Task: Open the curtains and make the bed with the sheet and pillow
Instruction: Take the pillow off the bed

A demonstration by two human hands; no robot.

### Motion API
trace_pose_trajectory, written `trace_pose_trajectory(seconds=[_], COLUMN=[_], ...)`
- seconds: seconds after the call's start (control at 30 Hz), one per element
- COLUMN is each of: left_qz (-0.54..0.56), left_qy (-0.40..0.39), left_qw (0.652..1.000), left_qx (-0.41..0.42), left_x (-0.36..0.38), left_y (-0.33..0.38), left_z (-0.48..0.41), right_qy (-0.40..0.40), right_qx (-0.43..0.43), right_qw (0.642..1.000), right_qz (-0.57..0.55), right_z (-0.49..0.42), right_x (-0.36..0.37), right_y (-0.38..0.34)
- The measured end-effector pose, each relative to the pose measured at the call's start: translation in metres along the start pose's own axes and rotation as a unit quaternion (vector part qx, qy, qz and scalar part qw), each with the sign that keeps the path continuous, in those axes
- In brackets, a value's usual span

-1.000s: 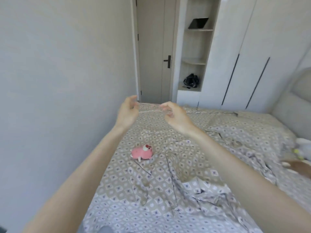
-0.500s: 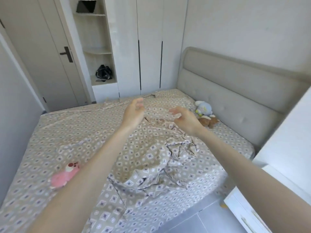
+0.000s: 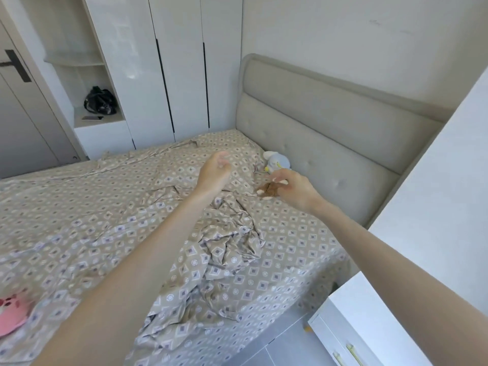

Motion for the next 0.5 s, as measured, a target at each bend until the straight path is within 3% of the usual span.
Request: trace_pose_trajectory(seconds=[0.5], left_qz=[-0.046], left_qy=[0.005], left_qw=[0.997], left_qx=[-0.063], left_x=[0.134], left_y=[-0.044], left_z=[-0.174], right_qy=[-0.099], right_qx=[0.043], right_qw=[0.994], right_qz=[-0.001], right_z=[-0.186], right_x=[0.037], right_y=[0.122])
Point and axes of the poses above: each hand's wrist, its own z-axis away from the middle knuckle, its own x-axis out of the palm, y = z × x, the point moved 6 cm from there along -z, towards the middle knuckle, and after that the axes turned 10 degrees about y, right-handed, at the moved point
